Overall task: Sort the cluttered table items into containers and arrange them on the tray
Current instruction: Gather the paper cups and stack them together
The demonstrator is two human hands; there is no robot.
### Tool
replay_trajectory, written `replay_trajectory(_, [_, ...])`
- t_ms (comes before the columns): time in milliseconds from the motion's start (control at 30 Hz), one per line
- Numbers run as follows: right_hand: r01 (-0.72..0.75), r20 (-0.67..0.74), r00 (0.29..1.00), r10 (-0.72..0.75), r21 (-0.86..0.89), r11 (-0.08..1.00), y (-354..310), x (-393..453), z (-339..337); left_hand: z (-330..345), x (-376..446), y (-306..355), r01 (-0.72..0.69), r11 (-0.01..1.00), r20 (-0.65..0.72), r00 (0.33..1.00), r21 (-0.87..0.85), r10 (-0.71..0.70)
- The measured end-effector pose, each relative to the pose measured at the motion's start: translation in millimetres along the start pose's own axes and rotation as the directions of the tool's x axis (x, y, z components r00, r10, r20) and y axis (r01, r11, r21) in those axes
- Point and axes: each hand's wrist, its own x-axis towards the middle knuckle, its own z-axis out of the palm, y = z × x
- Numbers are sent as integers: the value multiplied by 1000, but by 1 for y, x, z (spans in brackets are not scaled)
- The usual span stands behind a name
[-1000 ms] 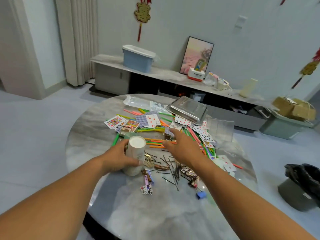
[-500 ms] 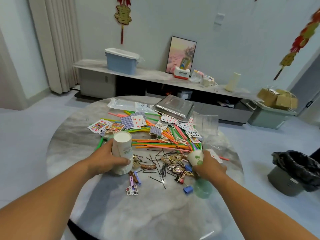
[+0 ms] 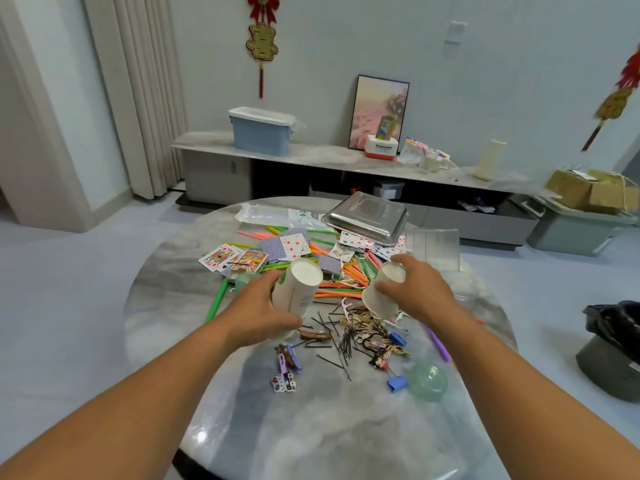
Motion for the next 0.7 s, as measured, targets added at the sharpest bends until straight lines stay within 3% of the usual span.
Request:
replay_trajectory(100, [6,-103,995,9,140,990,-4,4,-2,-3,-1,-5,24,999,4,1000,26,-25])
replay_trajectory(167, [-1,-98,995,33,309,951,-7,6,-2,-3,-1,-7,32,998,12,999,49,-33])
replay_trajectory(233, [31,-69,998,8,543,839,-14,6,-5,-3,0,-8,37,997,25,999,71,-39])
replay_trajectory(300, [111,-56,994,-99,653,749,-31,3,-13,-1,2,-9,38,995,36,999,88,-41])
replay_trajectory(400, [257,-48,955,-294,627,735,-59,-11,-14,3,5,-7,29,996,35,999,88,-32])
replay_trajectory(500, [387,-26,907,-420,442,809,-70,-29,4,9,8,-2,1,1000,34,999,7,-2])
replay_trajectory(600, [413,11,897,-442,340,845,-69,-37,18,15,8,6,-54,997,22,998,-64,55])
replay_trajectory(700, [410,24,895,-446,351,842,-68,-40,24,14,6,9,-7,992,13,1000,-123,9])
